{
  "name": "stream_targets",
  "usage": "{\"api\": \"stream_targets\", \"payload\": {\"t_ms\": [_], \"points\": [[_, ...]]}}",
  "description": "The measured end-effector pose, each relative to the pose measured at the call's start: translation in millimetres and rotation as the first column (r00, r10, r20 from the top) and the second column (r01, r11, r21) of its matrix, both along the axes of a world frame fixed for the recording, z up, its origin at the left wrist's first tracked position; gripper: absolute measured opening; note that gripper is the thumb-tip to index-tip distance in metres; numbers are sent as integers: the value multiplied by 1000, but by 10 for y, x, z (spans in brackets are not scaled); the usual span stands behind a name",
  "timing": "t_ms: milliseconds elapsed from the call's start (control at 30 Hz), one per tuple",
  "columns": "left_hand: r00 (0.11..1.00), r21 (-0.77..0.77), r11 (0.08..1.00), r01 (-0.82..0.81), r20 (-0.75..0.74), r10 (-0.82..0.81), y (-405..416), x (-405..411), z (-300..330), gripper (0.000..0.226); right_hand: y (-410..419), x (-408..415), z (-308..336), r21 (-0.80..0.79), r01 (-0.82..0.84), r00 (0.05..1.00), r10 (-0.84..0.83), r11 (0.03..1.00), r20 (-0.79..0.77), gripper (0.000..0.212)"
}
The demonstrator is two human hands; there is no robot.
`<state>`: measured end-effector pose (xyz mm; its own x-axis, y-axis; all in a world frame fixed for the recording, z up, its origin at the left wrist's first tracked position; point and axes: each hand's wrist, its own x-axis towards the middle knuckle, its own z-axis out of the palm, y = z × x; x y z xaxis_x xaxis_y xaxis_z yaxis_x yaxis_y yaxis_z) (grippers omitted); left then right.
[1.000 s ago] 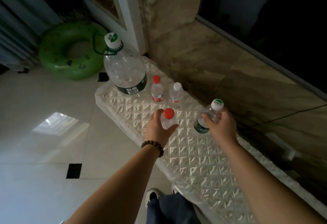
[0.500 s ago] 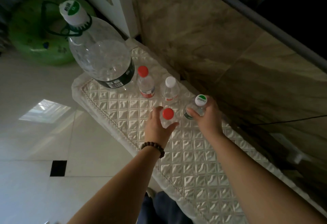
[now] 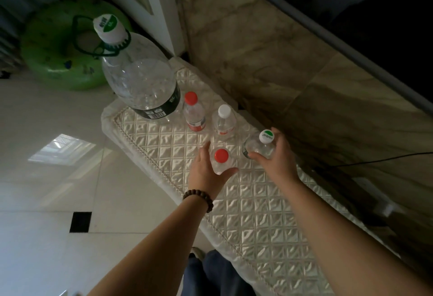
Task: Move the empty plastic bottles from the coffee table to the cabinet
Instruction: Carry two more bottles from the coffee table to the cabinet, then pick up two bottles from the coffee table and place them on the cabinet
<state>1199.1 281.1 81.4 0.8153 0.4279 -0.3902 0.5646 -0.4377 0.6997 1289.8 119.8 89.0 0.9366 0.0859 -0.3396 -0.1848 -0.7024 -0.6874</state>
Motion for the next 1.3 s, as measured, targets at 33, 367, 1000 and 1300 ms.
{"api": "stream_targets", "payload": {"t_ms": [33,367,1000,1300], "points": [[1000,24,1000,11,4,-11,2,-19,70,102,-26,-29,80,-2,-7,1000,7,1000,-8,94],[998,341,938,58,17,-68,-25,-492,1202,87,-224,-480,1245,-176,-221,965,241,959,102,73],[829,490,726,-483,-10,559,368,-2582,1925,69,1112,-1873,1930,-205,-799,532,823,566,198,60],[445,507,354,-786,67,893,299,-4459,2070,67,1929,-3455,2075,-202,-970,89,973,132,212,60]]}}
